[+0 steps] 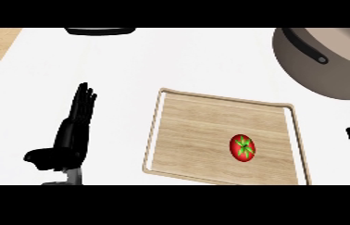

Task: Pick the tomato from the tray and place it in the pot

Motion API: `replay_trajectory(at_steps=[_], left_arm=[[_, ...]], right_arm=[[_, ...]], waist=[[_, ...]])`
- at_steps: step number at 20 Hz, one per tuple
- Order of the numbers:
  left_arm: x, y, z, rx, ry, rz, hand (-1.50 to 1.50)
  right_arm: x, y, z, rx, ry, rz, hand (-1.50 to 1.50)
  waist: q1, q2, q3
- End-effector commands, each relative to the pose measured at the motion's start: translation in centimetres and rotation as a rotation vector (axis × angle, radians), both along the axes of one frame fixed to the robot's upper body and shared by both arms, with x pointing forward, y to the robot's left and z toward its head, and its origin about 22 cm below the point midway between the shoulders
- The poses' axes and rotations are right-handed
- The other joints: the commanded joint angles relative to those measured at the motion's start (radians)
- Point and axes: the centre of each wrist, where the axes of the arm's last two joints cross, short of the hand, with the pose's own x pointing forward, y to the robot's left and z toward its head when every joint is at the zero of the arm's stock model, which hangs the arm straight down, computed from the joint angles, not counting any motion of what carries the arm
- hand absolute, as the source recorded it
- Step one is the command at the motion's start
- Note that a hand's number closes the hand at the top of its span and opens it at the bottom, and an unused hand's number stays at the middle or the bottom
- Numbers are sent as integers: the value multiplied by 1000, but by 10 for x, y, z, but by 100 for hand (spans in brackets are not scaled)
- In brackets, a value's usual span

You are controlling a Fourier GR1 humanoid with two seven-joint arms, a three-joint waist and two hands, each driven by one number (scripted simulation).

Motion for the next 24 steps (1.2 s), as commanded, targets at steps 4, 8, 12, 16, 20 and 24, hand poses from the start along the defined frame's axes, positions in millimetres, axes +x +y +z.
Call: replay_trajectory(at_steps=[4, 8, 12, 16, 20, 24], left_arm=[[10, -9, 2, 8, 3, -8, 0], [10, 11, 15, 4, 8, -33, 0], [1, -15, 9, 0, 2, -28, 0], [2, -4, -10, 14, 5, -33, 0], [16, -11, -5, -3, 14, -22, 0], [7, -11, -10, 2, -9, -29, 0]], right_arm=[[-18, 54, 18, -249, 111, -78, -150], [-3, 79, 12, -280, 170, -86, -150], [-6, 105, -25, -316, 197, -90, -150], [10, 98, -30, -394, 247, -171, -150], [22, 110, -31, -397, 281, -136, -150], [29, 123, -41, -399, 285, -135, -150]], waist=[[9, 3, 1], [23, 5, 2], [21, 3, 3], [20, 4, 3], [18, 4, 3], [19, 4, 3]])
